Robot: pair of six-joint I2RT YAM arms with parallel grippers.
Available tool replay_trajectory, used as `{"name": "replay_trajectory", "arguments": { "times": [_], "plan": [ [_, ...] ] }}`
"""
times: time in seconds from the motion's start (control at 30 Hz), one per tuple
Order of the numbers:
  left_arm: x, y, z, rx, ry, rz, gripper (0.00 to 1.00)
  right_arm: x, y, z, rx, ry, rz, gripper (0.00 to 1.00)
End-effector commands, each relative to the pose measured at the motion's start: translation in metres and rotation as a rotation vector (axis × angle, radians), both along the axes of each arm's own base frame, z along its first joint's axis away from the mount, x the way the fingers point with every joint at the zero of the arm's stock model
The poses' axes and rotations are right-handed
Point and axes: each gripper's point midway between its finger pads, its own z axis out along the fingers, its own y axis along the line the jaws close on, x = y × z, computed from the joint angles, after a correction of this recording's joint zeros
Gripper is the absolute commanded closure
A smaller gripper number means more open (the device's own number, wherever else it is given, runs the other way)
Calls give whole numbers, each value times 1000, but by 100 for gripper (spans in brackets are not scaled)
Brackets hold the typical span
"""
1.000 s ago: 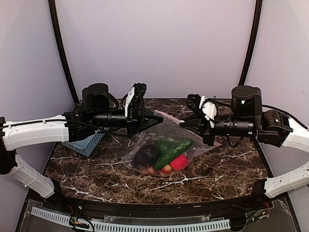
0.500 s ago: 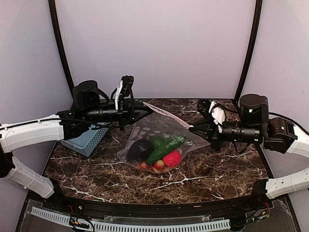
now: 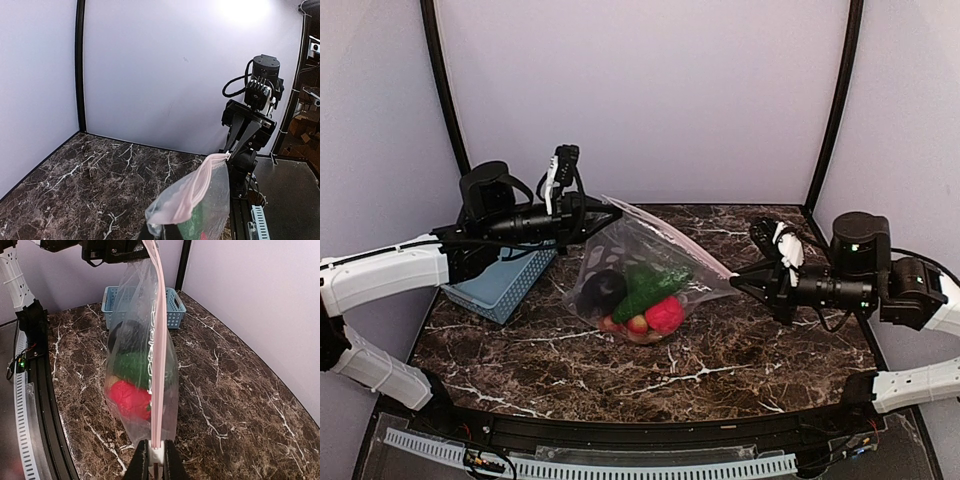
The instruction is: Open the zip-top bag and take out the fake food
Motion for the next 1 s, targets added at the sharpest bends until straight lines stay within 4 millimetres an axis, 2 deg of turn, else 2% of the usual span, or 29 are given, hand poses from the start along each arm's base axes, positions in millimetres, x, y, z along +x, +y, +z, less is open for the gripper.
{"name": "replay_trajectory", "arguments": {
  "times": [0.0, 0.27, 0.3, 0.37, 0.47, 0.57, 0.73, 0.8, 0.97],
  "plan": [
    [6, 17, 39, -99, -86, 47, 99, -4, -16, -24, -47, 78, -43, 96],
    [9, 17, 38, -98, -80, 36, 99, -7, -17, -33, -62, 103, -34, 95],
    [8, 16, 38, -99, -80, 28, 99, -8, -15, -33, -64, 106, -24, 93],
    [4, 12, 36, -100, -75, -14, 99, -10, -7, -30, -60, 112, 7, 81],
    [-8, 4, 31, -93, -66, -115, 99, -12, 8, -15, -39, 106, 66, 59],
    [-20, 0, 28, -93, -87, -180, 99, -11, 22, 9, -11, 81, 106, 48],
    [-31, -6, 14, -40, -92, -216, 99, -8, 39, 60, 54, 11, 155, 44],
    [-35, -9, 7, -12, -89, -232, 99, -4, 46, 73, 63, -11, 159, 45],
    [-46, -23, -11, 89, -104, -270, 99, 5, 70, 76, 17, -3, 186, 51]
  ]
}}
